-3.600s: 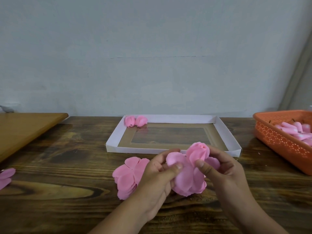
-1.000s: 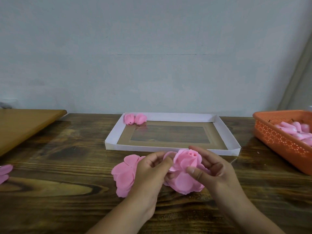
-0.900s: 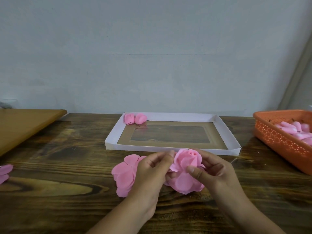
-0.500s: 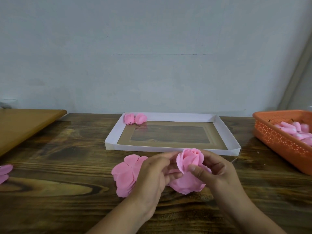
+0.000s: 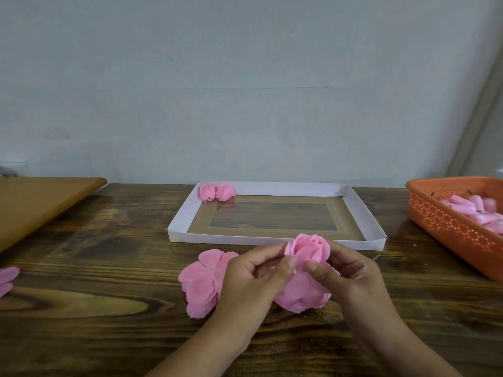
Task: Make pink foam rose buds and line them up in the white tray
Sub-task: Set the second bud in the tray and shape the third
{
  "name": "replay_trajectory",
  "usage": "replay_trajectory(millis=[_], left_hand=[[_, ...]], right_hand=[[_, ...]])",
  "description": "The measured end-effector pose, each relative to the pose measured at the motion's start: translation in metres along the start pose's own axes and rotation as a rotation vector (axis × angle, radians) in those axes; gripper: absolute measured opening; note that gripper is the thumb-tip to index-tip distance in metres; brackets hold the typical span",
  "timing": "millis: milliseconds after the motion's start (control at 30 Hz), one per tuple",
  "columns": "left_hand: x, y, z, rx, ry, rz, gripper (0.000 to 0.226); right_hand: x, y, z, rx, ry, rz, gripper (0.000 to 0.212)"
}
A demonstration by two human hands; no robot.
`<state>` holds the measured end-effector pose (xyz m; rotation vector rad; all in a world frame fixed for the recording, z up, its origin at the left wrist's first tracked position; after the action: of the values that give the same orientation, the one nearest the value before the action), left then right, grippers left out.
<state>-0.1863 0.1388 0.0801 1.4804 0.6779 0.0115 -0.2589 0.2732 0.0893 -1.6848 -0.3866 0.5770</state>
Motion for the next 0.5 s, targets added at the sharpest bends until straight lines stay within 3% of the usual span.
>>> replay_trajectory(millis=[200, 500], left_hand=[[0.0, -0.004, 0.013, 0.007, 0.136, 0.043, 0.021], [0.002, -0.002, 0.01, 0.011, 0.127, 0.049, 0.021]], right_hand=[[0.004, -0.009, -0.008, 0.077, -0.035, 0.056, 0.028], [0.005, -0.009, -0.011, 0.063, -0.05, 0.07, 0.029]])
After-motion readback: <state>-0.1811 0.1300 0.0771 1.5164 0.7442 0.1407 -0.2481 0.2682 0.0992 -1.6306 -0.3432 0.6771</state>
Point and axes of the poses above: each hand's wrist, its own x-axis away from the middle knuckle, its own z-axis out of the back of the hand, y = z × x, the point moved 10 cm from there along -x, towards the middle knuckle, and after that the axes turned 8 degrees about -z, right-handed, at the moved point
